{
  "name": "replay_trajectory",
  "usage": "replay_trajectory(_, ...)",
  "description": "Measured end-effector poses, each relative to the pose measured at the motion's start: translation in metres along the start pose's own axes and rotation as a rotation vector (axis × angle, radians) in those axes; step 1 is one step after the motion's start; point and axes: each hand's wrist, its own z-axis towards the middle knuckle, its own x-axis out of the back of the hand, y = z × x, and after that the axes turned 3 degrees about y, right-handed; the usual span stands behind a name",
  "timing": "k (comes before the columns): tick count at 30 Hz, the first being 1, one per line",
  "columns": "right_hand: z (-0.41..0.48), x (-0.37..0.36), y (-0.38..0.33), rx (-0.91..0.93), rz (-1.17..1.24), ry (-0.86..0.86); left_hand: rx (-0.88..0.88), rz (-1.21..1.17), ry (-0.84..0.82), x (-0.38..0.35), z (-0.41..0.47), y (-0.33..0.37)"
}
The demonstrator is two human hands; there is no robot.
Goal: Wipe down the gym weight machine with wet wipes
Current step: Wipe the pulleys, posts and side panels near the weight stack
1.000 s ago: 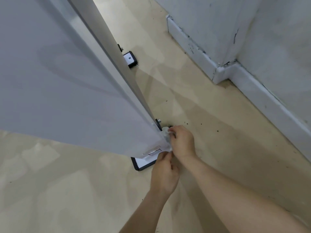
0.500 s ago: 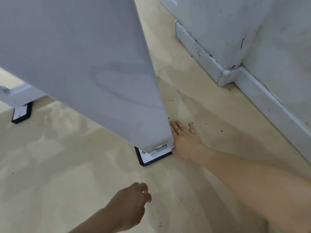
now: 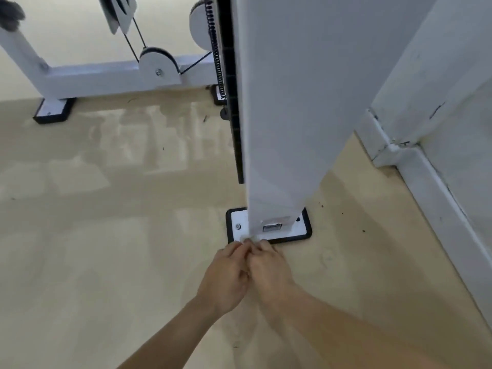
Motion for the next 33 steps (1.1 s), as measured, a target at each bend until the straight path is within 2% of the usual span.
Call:
replay_trajectory(6, 0.02, 0.007, -0.016, -0.057, -0.005, 0.024, 0.077, -0.091, 0.018, 0.009, 0.002, -0.027)
replay_trajectory(9, 0.035, 0.013, -0.022, -0.033, -0.046, -0.161, 0.013, -0.12, 0.015, 0.003, 0.012, -0.038)
replay_trajectory(13, 0.05, 0.004, -0.034, -0.048, -0.092, -0.256, 0.027, -0.01, -0.009, 0.002, 0.03, -0.062)
replay_trajectory(17, 0.034, 0.01, -0.034, -0.077, -0.132, -0.183, -0.016, 0.133, -0.02, 0.006, 0.037, -0.059)
replay_trajectory(21, 0.009, 0.009, -0.012, -0.031, -0.162, -0.325, -0.085, 0.414, 0.047, 0.003, 0.023, -0.054)
replay_trajectory(24, 0.005, 0.02, 0.005, -0.05, -0.118, -0.302, -0.15, 0.438, 0.066, -0.01, 0.007, -0.056)
replay_trajectory(28, -0.013, 0.021, 0.03, -0.065, -0.05, -0.275, -0.32, 0.616, -0.085, -0.026, -0.002, -0.035)
replay_trajectory(33, -0.009, 0.027, 0.036, -0.252, -0.014, -0.165, -0.308, 0.589, -0.051, -0.021, 0.014, -0.023)
